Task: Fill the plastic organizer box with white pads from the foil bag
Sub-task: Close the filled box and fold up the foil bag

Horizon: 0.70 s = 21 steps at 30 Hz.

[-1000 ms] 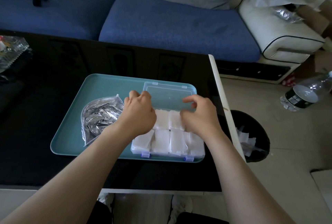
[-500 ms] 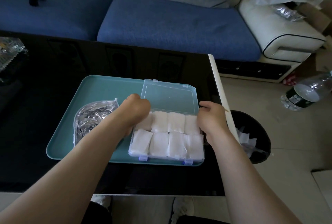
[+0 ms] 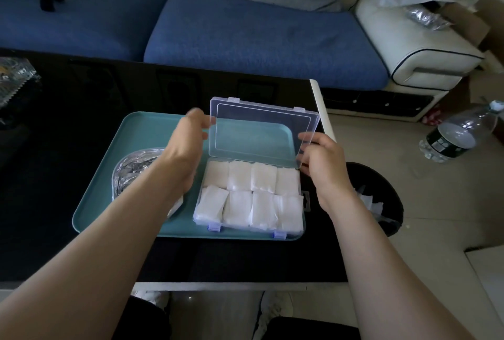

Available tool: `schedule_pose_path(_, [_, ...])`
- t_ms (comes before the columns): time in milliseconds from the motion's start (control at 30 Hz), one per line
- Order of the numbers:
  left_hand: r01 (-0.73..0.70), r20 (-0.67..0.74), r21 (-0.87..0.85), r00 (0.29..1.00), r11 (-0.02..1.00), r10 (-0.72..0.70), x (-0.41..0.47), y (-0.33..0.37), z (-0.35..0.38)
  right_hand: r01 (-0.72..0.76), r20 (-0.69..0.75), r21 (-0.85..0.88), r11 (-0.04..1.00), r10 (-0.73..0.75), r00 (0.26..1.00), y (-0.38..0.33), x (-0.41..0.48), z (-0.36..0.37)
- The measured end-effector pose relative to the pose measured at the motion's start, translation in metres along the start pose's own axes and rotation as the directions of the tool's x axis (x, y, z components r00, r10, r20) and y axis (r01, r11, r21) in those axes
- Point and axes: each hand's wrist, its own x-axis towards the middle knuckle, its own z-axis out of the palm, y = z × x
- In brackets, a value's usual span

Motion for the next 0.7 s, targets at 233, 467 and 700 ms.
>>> schedule_pose_path(233, [0.024, 0.005, -0.079, 1.000, 0.997, -0.024, -0.028, -0.008, -0.015, 0.181, 0.195, -0.180, 0.967, -0.145, 0.970, 0.002, -0.037, -0.029])
schedule_pose_path(467, [0.007, 0.070, 0.191, 0.997, 0.982, -0.020, -0.054, -0.042, -0.020, 0.355, 0.416, -0.619, 0.700, -0.091, 0.905, 0.030, -0.073, -0.048])
schedule_pose_path(700, [-0.077, 0.007, 0.397, 0.997, 0.915, 0.081, -0.062, -0.058, -0.022, 0.424, 0.434, -0.670, 0.609, -0.141, 0.890, 0.039, -0.087, -0.051])
